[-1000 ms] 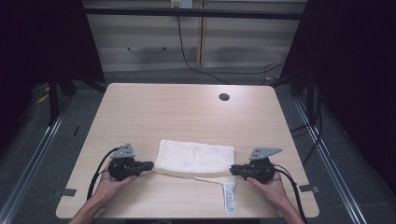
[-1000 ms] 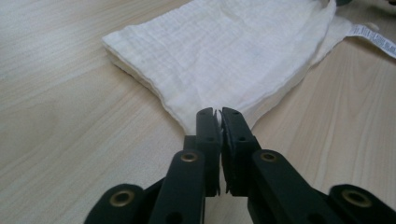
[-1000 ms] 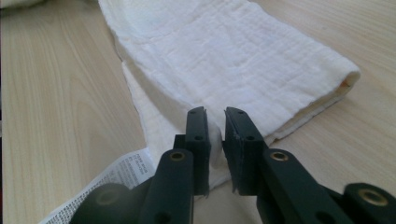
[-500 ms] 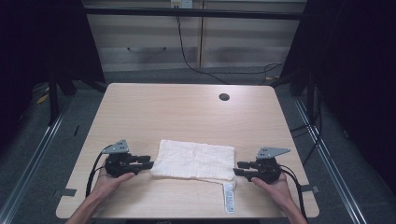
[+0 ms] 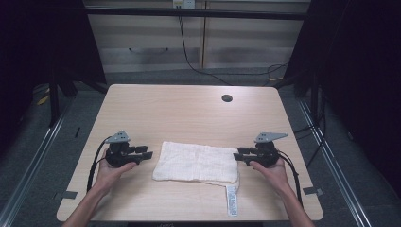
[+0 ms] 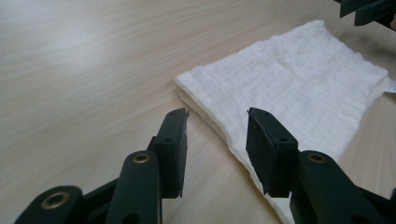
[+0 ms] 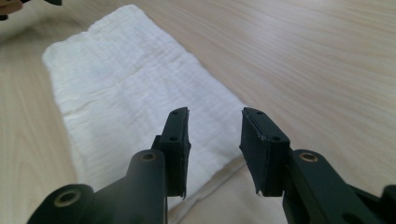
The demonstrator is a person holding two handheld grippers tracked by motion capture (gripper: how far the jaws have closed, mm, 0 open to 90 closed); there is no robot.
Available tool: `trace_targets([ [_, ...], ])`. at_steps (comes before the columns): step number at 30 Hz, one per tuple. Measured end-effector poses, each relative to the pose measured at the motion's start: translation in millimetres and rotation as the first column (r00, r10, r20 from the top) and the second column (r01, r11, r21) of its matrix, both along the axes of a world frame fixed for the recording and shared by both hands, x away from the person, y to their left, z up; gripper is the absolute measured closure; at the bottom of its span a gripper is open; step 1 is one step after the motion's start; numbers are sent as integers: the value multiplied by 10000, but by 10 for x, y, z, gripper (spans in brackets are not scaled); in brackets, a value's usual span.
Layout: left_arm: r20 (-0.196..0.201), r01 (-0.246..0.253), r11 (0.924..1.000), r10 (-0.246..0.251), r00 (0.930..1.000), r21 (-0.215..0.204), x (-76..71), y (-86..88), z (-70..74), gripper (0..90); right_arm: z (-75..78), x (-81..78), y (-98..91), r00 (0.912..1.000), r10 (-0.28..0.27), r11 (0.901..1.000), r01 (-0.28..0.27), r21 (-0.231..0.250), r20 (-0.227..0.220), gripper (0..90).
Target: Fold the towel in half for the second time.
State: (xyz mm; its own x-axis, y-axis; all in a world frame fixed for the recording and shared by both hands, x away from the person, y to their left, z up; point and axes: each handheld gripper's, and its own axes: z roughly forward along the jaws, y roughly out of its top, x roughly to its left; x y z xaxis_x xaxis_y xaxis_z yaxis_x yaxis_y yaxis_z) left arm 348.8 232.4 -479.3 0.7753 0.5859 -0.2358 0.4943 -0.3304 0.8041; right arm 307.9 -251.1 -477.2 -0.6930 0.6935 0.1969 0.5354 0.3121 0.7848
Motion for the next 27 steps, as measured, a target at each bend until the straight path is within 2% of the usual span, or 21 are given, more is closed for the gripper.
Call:
trace_targets([
  [1,70,-108,9998,110,9999,-188,30,-7,5,584,-3,39,11,10000,-49,10000,49,-45,-36,630],
  [5,-12,-150,9998,150,9999,-148,153,-65,-4,576,-29,196,25,9998,-103,9999,102,-118,-162,631],
  [8,-132,-204,9998,205,9997,57,246,-123,-37,575,-70,325,35,9991,-147,9997,139,-189,-398,626],
  [12,-219,-253,9996,251,9994,-84,305,-170,-57,574,-111,405,40,9985,-230,9995,218,-249,-495,630],
  [13,-210,-176,9998,176,9996,-16,331,-202,-59,574,-159,445,33,9972,-255,9996,243,-175,-696,631],
  [18,-244,-133,9998,130,9996,-130,381,-290,-62,559,-248,465,31,9949,-111,9995,82,-292,-1004,633],
  [21,-263,-154,9999,153,9995,-48,431,-364,-79,555,-261,464,30,9941,-110,9997,88,-213,-1075,654],
  [25,-293,-180,9997,175,9994,-173,485,-435,-86,545,-291,462,45,9922,-55,9994,11,-352,-1243,665],
  [27,-316,-21,10000,19,9995,-70,511,-479,-92,534,-299,463,43,9918,-19,9995,-21,-310,-1275,667],
])
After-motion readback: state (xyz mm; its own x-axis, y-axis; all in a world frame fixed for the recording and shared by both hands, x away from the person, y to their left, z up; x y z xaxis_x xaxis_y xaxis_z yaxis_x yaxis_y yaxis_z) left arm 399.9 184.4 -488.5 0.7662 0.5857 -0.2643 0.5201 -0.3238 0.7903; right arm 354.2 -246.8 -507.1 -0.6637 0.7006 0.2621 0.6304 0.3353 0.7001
